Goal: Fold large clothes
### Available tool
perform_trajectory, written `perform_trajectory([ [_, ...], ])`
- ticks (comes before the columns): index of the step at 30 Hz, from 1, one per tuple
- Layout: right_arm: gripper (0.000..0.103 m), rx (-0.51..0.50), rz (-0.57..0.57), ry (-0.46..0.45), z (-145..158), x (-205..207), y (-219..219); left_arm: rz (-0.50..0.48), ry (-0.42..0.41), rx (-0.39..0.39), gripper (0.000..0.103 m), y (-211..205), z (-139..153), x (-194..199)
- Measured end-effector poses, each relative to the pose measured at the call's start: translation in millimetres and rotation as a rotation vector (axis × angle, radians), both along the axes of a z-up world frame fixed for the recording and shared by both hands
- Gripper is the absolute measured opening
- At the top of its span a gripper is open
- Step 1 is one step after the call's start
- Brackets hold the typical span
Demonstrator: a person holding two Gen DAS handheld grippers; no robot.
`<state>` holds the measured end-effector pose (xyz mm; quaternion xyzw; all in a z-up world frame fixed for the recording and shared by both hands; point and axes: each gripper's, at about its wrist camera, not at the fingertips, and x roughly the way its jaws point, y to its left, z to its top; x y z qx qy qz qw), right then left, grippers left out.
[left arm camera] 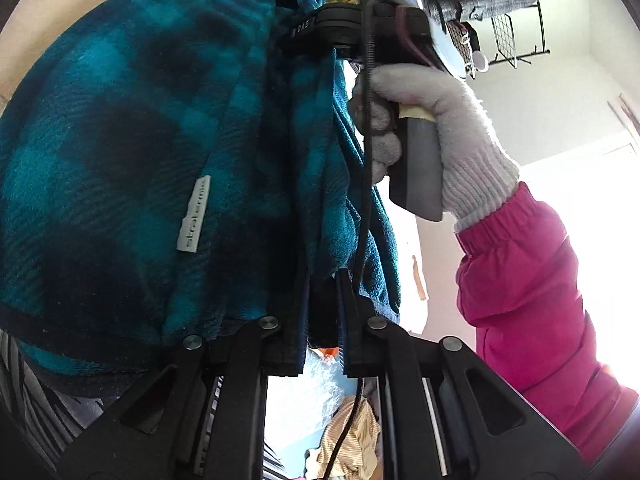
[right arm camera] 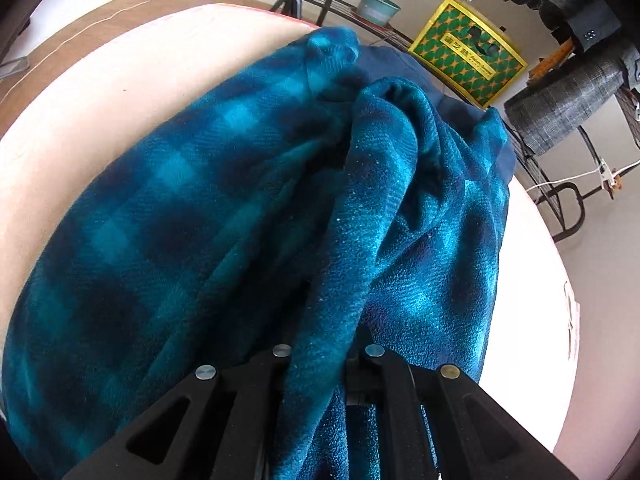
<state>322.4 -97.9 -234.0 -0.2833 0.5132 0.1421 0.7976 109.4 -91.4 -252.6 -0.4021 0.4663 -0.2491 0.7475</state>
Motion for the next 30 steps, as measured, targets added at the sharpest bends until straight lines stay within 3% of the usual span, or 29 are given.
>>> perform_trajectory([
  [4, 0.031, 0.228, -0.028, 0.069, 27, -9, -25, -0.01, -0.012, 0.017, 0.01, -7, 8, 1],
  [10, 0.034, 0.63, -0.13, 0.058, 95, -71, -121, -0.025, -0.014, 0.049, 0.01, -5, 15, 4],
  [13, 0.041, 0.706, -0.209, 0.037, 104, -107, -167, -0.03, -0.019, 0.06, 0.011, -2, 17, 2],
  [15, 0.055, 0.709, -0.268, 0.039, 97, -133, -193, -0.043, -0.026, 0.078, 0.014, 0, 21, 0],
  [17, 0.059, 0.718, -0.315, 0.091, 79, -154, -210, -0.059, -0.033, 0.088, 0.027, 5, 23, -4],
  [23, 0.059, 0.806, -0.388, 0.223, 30, -201, -215, -0.059, -0.023, 0.107, 0.043, 13, 26, 10],
  [27, 0.053, 0.843, -0.387, 0.279, 9, -204, -206, -0.087, -0.003, 0.139, 0.043, -3, 11, 31],
  [28, 0.049, 0.853, -0.377, 0.297, 5, -202, -203, -0.095, -0.006, 0.146, 0.026, -7, 9, 34],
  [29, 0.03, 0.86, -0.374, 0.317, -1, -199, -201, -0.106, -0.006, 0.16, 0.01, -11, 7, 37],
  [30, 0.015, 0.87, -0.373, 0.335, -4, -198, -200, -0.117, -0.007, 0.169, 0.009, -17, 7, 41],
])
